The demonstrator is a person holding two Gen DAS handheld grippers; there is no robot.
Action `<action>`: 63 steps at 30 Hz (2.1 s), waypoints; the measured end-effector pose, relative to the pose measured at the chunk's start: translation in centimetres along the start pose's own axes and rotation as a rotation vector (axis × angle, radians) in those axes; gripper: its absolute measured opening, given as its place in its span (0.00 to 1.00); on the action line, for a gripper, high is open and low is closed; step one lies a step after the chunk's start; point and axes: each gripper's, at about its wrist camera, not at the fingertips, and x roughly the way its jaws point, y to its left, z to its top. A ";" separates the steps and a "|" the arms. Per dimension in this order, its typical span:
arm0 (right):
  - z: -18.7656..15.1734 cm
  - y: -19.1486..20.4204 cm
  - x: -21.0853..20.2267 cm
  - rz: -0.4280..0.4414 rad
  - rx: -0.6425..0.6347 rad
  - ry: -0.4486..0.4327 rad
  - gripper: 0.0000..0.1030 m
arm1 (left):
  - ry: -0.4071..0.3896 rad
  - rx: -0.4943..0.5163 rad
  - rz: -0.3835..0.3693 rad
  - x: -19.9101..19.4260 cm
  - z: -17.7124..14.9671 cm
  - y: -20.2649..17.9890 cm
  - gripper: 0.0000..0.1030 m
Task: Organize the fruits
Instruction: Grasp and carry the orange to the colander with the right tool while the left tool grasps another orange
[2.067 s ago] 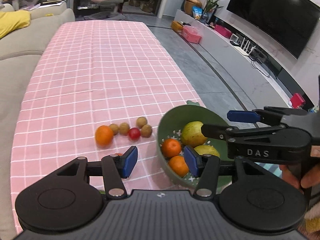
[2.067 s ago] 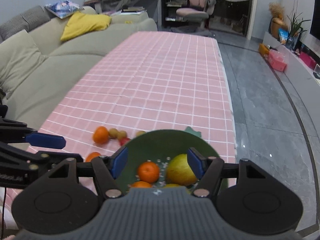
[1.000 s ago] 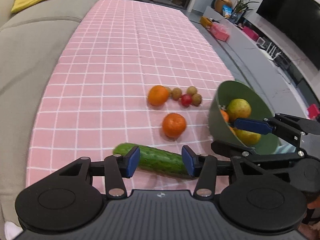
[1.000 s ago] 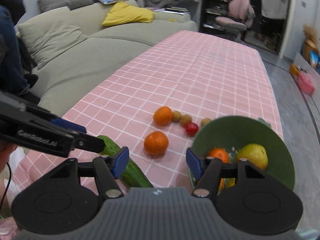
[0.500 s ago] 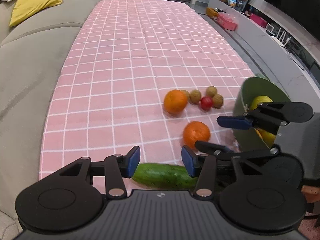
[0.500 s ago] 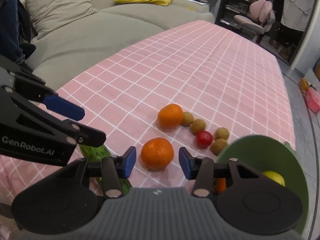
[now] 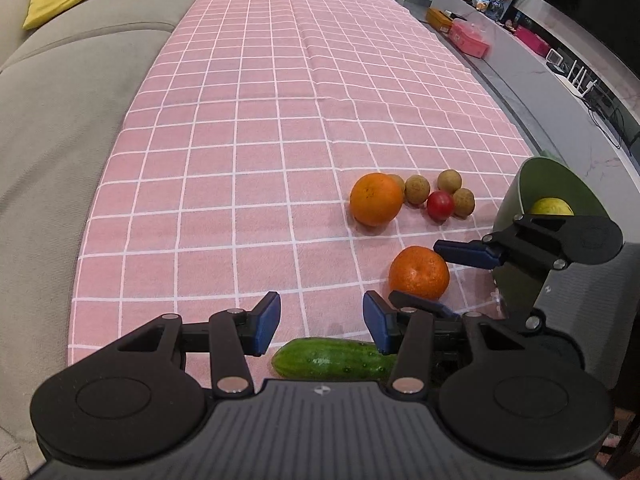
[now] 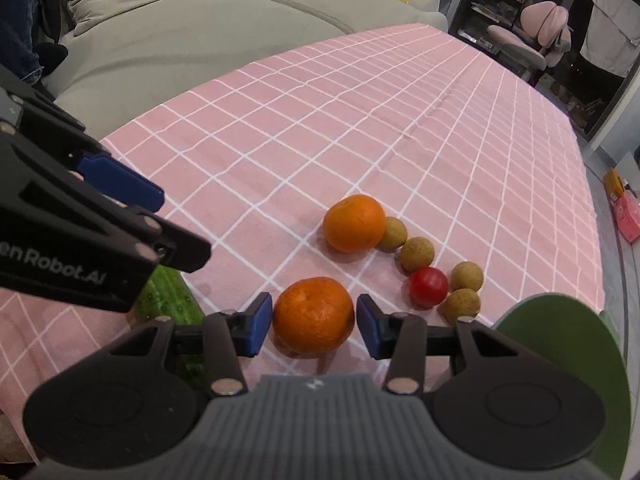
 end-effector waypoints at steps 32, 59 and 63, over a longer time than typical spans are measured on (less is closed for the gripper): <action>-6.2 -12.9 -11.3 -0.188 0.414 -0.101 0.39 | -0.052 -0.055 -0.027 6.1 4.9 -2.7 0.55; -10.0 -15.0 -7.6 -0.305 0.436 0.059 0.40 | -0.082 -0.076 -0.083 7.6 6.2 -3.5 0.47; -10.1 -15.0 -7.9 -0.303 0.444 0.052 0.40 | -0.100 -0.064 -0.086 6.4 6.4 -3.9 0.47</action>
